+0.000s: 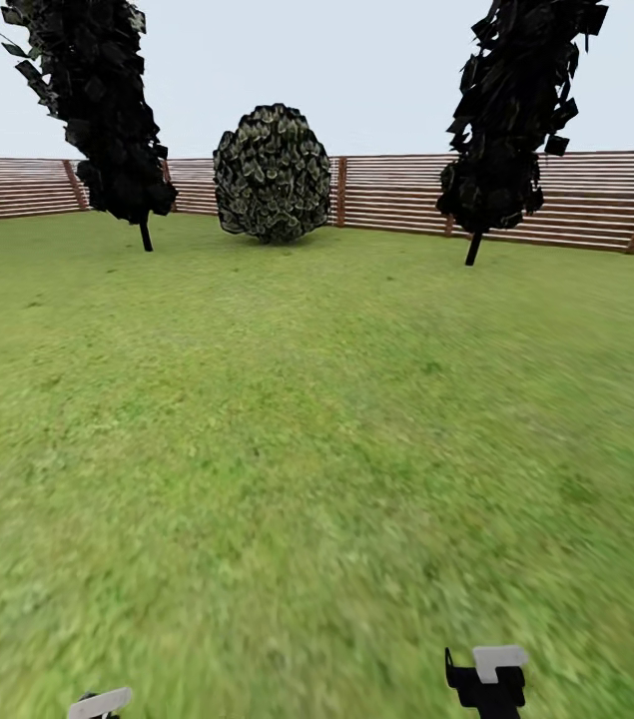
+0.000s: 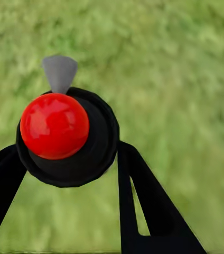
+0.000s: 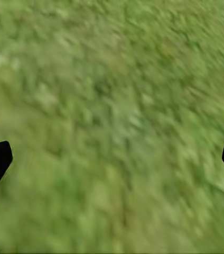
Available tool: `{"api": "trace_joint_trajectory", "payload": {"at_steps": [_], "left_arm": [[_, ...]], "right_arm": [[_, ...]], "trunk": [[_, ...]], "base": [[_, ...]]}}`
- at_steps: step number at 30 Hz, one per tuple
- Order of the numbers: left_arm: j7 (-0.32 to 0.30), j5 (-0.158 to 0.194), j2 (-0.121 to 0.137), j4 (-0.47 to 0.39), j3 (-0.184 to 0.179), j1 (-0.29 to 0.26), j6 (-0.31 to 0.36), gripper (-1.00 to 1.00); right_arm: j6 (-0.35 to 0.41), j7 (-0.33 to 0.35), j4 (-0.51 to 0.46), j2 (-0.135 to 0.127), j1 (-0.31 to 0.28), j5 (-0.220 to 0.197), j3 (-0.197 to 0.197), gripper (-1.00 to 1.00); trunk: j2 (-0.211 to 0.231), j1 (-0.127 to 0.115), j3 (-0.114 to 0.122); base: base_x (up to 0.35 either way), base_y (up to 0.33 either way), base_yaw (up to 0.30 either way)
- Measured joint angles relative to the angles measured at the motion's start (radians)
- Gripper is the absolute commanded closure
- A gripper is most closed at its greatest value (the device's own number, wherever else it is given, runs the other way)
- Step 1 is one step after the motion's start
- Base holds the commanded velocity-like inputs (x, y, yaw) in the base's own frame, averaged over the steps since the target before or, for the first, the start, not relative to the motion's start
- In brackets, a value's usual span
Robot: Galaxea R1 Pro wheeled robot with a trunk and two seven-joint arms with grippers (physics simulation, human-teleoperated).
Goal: In the garden, pick up the pesticide atomizer on the floor and spray pesticide onto both trees until each tree trunk is fully covered.
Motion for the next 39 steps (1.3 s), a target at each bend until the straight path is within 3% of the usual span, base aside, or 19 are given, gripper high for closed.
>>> {"api": "trace_joint_trajectory", "payload": {"at_steps": [39], "left_arm": [[0.000, 0.000, 0.000, 0.000, 0.000, 0.000, 0.000, 1.00]], "right_arm": [[0.000, 0.001, 0.000, 0.000, 0.000, 0.000, 0.000, -1.00]], "trunk": [[0.000, 0.000, 0.011]], "base": [[0.000, 0.000, 0.277]]}}
